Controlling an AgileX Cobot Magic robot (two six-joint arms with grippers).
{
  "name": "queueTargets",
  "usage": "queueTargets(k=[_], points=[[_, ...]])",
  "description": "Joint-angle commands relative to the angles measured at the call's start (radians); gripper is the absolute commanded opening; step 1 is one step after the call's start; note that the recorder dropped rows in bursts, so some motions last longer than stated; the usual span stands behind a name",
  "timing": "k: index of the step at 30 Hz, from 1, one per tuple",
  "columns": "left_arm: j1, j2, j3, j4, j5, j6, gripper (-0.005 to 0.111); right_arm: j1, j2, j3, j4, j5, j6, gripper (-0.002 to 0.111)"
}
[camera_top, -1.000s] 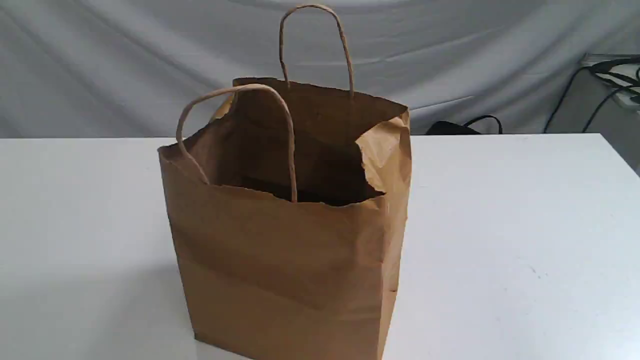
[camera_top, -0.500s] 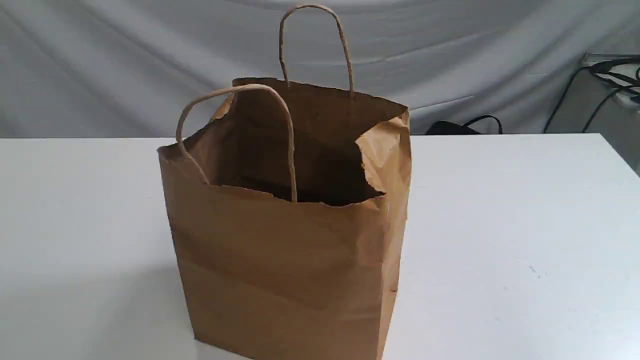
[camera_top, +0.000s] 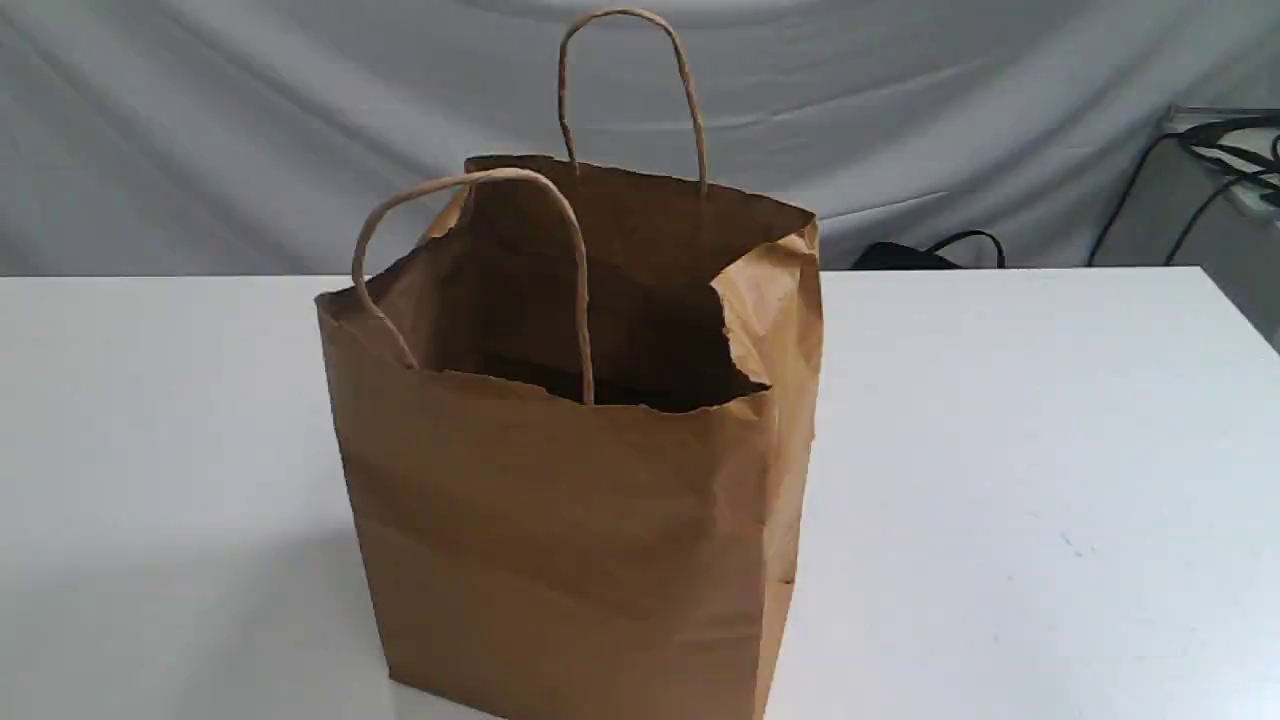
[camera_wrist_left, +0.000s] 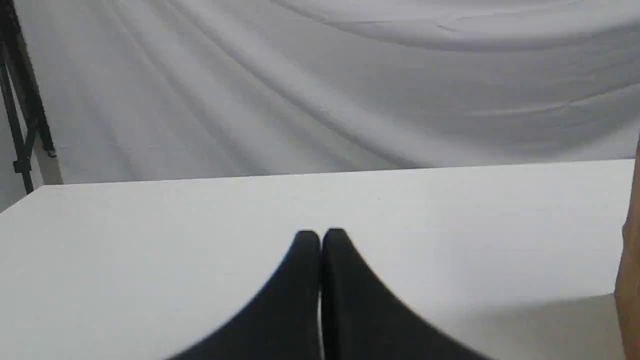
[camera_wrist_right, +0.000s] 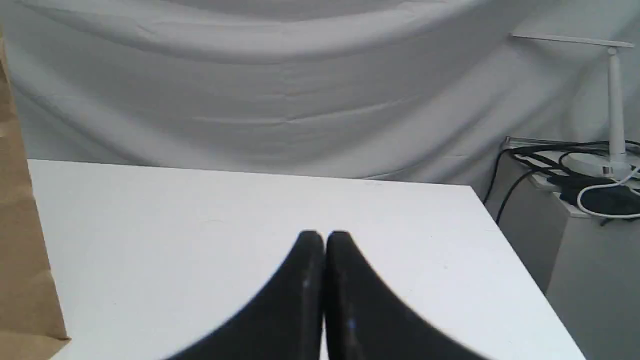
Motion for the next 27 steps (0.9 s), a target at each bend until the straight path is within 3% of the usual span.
queueTargets(k=[1, 7, 13, 27], points=[[0.004, -0.004, 0.004, -0.041, -0.050, -0.012, 0.000, -0.006, -0.006, 0.004, -0.004, 0.003, -0.001, 0.000], [0.004, -0.004, 0.004, -0.093, -0.137, -0.037, 0.000, -0.006, -0.006, 0.004, -0.004, 0.003, -0.001, 0.000], [0.004, -0.004, 0.004, 0.101, -0.154, -0.225, 0.000, -0.006, -0.006, 0.004, -0.004, 0.003, -0.001, 0.000], [0.004, -0.004, 0.004, 0.185, -0.042, -0.242, 0.000, -0.006, -0.006, 0.004, -0.004, 0.003, -0.001, 0.000]])
